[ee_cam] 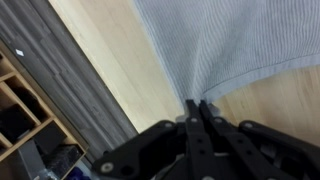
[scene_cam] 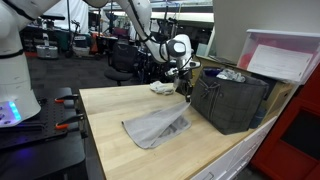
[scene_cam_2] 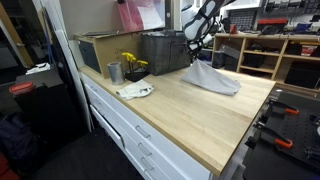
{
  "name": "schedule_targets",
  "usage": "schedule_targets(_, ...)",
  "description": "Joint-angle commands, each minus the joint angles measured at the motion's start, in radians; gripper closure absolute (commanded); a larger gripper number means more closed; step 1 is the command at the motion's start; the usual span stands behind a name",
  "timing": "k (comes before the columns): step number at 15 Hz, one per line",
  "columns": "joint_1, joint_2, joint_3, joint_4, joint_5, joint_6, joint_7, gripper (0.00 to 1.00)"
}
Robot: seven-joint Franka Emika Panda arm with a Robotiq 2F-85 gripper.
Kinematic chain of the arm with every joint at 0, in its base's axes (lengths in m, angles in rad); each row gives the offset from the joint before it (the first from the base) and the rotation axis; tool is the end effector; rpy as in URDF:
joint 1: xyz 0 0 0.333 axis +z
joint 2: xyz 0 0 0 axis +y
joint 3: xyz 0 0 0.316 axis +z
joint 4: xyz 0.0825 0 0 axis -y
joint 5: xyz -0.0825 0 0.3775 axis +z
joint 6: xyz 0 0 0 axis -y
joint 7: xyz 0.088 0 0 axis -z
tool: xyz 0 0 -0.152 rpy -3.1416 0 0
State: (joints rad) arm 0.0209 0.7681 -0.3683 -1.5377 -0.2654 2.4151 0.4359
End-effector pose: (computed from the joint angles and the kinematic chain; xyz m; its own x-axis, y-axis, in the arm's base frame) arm 0.6911 -0.2211 0.2021 0.8808 -0.4035 0.2478 -0.4707 -0.8032 0.3651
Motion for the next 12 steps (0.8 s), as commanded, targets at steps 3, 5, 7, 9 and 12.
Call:
schedule_targets(3,0.079,0.054,-0.096,0.072,-0.124,0.014,0.175,0.51)
schedule_targets(5,0.103,0.04,-0.12,0.063,-0.17,0.023,0.225,0.35)
schedule_targets(7,0.099,-0.007,-0.095,0.023,-0.161,0.031,0.237,0.22)
schedule_targets(9,0.071,-0.061,-0.03,-0.026,-0.109,0.051,0.191,0.07)
schedule_targets(12,0.016,-0.109,0.082,-0.097,-0.001,0.092,0.097,0.0)
